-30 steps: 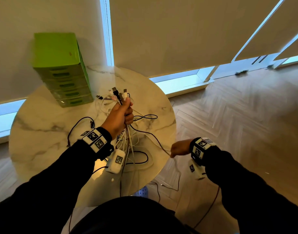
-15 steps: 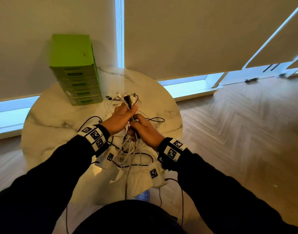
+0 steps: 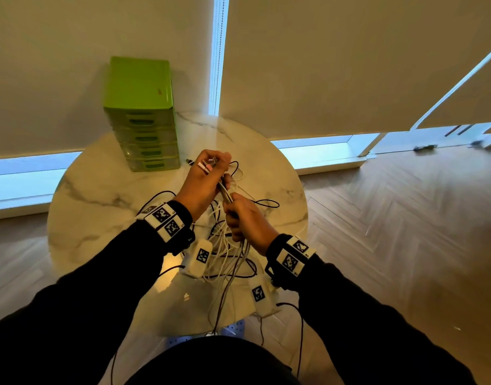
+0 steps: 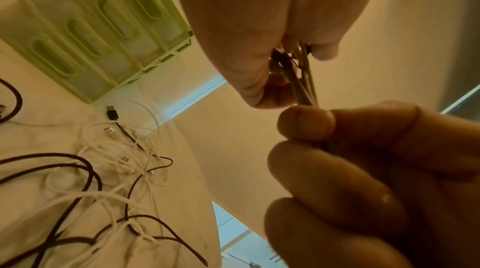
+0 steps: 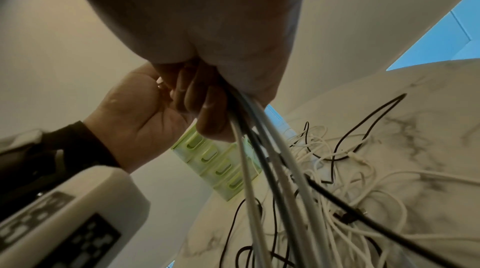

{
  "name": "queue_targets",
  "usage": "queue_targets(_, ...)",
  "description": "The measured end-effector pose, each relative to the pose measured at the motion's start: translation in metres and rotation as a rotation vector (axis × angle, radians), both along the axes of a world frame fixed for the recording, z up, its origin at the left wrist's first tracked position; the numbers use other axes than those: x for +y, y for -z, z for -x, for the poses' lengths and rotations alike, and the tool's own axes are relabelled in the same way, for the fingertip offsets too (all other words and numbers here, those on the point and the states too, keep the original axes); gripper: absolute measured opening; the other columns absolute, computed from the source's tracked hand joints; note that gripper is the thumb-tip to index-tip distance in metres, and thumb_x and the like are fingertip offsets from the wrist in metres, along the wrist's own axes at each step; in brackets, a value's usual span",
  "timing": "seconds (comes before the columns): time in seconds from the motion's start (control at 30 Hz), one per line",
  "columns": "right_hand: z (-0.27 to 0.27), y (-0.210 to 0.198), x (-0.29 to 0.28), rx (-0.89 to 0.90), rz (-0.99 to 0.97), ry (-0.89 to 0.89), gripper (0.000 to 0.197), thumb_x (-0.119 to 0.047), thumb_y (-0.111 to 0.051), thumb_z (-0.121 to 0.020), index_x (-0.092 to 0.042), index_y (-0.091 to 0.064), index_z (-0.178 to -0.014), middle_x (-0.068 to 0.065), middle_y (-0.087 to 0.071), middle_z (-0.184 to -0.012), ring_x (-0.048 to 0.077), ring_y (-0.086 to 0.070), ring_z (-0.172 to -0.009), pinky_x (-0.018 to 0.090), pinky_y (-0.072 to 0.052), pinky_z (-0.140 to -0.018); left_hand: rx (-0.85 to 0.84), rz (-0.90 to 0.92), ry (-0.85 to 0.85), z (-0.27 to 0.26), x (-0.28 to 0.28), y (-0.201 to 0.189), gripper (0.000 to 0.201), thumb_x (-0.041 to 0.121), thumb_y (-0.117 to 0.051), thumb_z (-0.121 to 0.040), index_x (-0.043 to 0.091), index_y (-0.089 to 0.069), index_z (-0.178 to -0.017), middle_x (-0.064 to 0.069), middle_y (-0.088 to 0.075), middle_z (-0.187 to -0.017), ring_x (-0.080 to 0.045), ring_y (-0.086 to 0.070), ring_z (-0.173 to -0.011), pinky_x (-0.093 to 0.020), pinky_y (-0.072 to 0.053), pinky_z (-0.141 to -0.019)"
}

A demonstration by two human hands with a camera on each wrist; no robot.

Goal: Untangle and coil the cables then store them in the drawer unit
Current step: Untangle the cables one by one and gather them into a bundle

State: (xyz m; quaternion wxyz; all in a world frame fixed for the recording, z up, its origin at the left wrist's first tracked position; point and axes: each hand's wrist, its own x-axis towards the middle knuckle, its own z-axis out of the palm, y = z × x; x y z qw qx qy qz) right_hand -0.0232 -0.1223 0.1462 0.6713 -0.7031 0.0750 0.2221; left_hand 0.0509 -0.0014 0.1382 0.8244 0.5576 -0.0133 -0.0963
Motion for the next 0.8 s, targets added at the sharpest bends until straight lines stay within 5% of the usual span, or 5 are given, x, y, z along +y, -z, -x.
queue_targets(0.23, -0.001, 0.003, -0.013, 0.074, 0.164, -0.231, 0.015, -0.027, -0.041, -0.098, -0.019, -0.038, -0.085, -0.004, -0.026, -0.064, 0.013, -0.02, -0.054, 0.031, -0.019, -0.05, 0.103, -0.006, 0.084, 0.003, -0.016, 0.002, 0.029, 0.015, -0.044, -0.105, 0.018, -0.042, -0.077, 0.002, -0.048, -0.069, -0.01, -0.044, -0.056, -0.028, -0.032, -0.057)
queue_targets(0.37, 0.0, -0.001, -0.029, -0.104, 0.312, -0.132, 0.026, -0.032, -0.036, -0.104, -0.022, -0.039, -0.08, -0.005, -0.038, -0.067, 0.01, -0.029, -0.054, 0.028, -0.027, -0.05, 0.151, 0.163, 0.044, 0.005, -0.018, 0.0, 0.017, 0.029, -0.055, -0.1, 0.016, -0.046, -0.106, -0.007, -0.06, -0.083, -0.021, -0.059, -0.071, -0.036, -0.052, -0.068)
queue_targets(0.5, -0.004, -0.009, -0.042, -0.128, 0.134, 0.071, 0.028, -0.026, -0.036, -0.104, -0.021, -0.037, -0.077, -0.006, -0.032, -0.062, 0.009, -0.023, -0.051, 0.03, -0.02, -0.049, 0.224, 0.066, 0.182, 0.005, -0.014, 0.014, 0.106, 0.076, -0.071, -0.069, 0.015, -0.036, -0.148, -0.014, -0.065, -0.129, -0.027, -0.068, -0.111, -0.042, -0.054, -0.098)
queue_targets(0.63, -0.003, -0.009, -0.05, -0.088, 0.112, -0.013, 0.027, -0.028, -0.035, -0.104, -0.021, -0.036, -0.078, -0.008, -0.031, -0.06, 0.01, -0.022, -0.052, 0.03, -0.019, -0.05, 0.17, -0.097, 0.505, 0.019, -0.029, 0.015, 0.076, 0.073, -0.041, -0.085, 0.017, -0.057, -0.135, -0.002, -0.066, -0.133, -0.016, -0.06, -0.126, -0.038, -0.043, -0.107)
queue_targets(0.8, 0.004, 0.005, -0.063, -0.017, 0.032, -0.144, 0.018, -0.015, -0.05, -0.097, -0.015, -0.046, -0.079, -0.002, -0.038, -0.061, 0.014, -0.035, -0.054, 0.029, -0.033, -0.053, -0.051, -0.38, 0.46, 0.014, -0.043, 0.002, 0.057, 0.049, -0.029, -0.106, 0.004, -0.058, -0.086, 0.011, -0.069, -0.127, -0.007, -0.06, -0.123, -0.035, -0.042, -0.106)
